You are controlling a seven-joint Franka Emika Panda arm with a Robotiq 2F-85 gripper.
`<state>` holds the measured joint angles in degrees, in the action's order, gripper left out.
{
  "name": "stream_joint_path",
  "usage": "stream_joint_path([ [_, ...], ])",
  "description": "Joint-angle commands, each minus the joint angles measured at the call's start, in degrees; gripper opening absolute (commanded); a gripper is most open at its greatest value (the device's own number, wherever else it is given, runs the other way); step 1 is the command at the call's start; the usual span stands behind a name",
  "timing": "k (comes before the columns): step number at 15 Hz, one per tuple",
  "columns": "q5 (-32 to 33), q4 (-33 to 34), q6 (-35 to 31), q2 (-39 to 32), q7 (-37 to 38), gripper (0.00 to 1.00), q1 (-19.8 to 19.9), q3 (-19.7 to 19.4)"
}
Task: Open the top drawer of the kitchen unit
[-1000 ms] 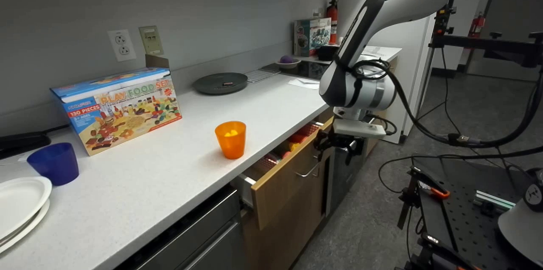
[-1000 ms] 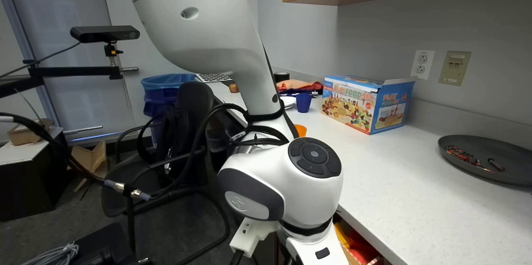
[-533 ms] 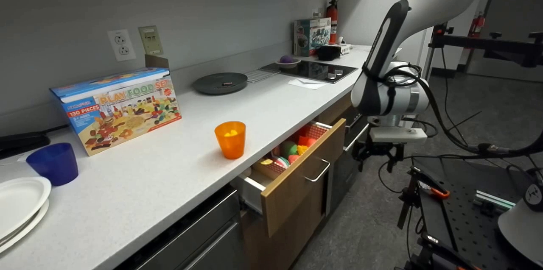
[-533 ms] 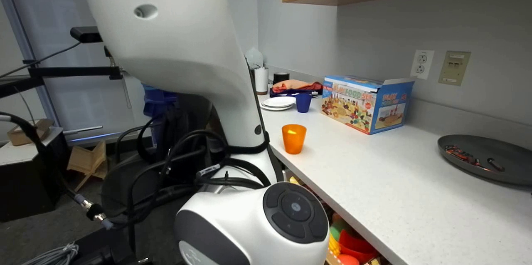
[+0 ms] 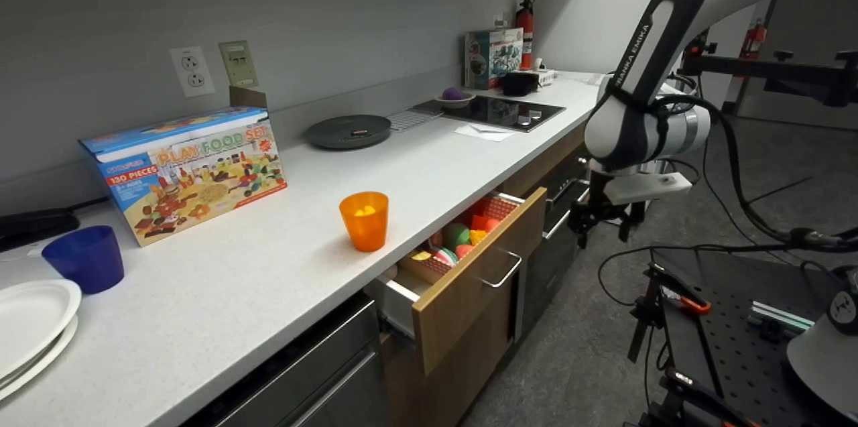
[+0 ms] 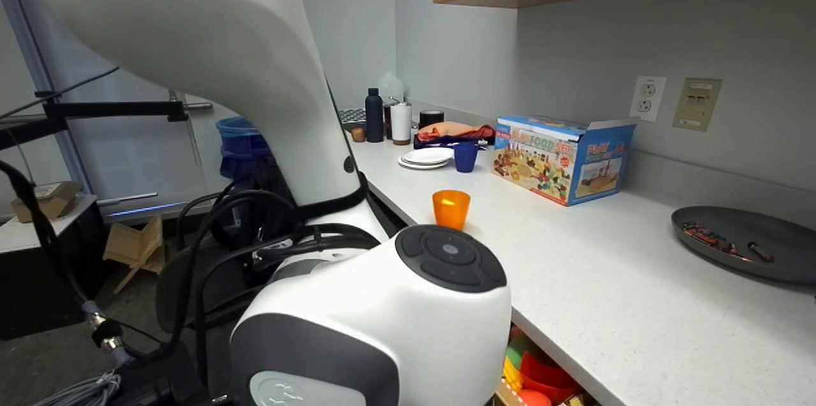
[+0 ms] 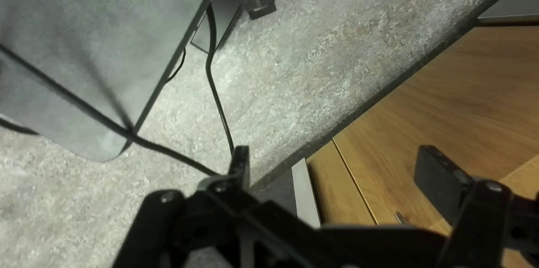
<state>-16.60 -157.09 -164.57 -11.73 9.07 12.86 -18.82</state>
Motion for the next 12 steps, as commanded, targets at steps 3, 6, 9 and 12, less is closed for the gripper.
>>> stream_joint_path([
  [3, 24.0, 1.74, 7.67, 9.23, 10.44, 1.0, -9.02, -9.89],
  [6, 31.15, 4.26, 14.29, 15.09, 12.73, 1.0, -5.97, -4.68],
  [9, 27.82, 6.95, 18.81, 18.38, 10.01, 1.0, -4.77, 0.94],
  [12, 23.84, 9.93, 21.45, 17.91, 7.84, 1.0, -5.09, 4.8],
])
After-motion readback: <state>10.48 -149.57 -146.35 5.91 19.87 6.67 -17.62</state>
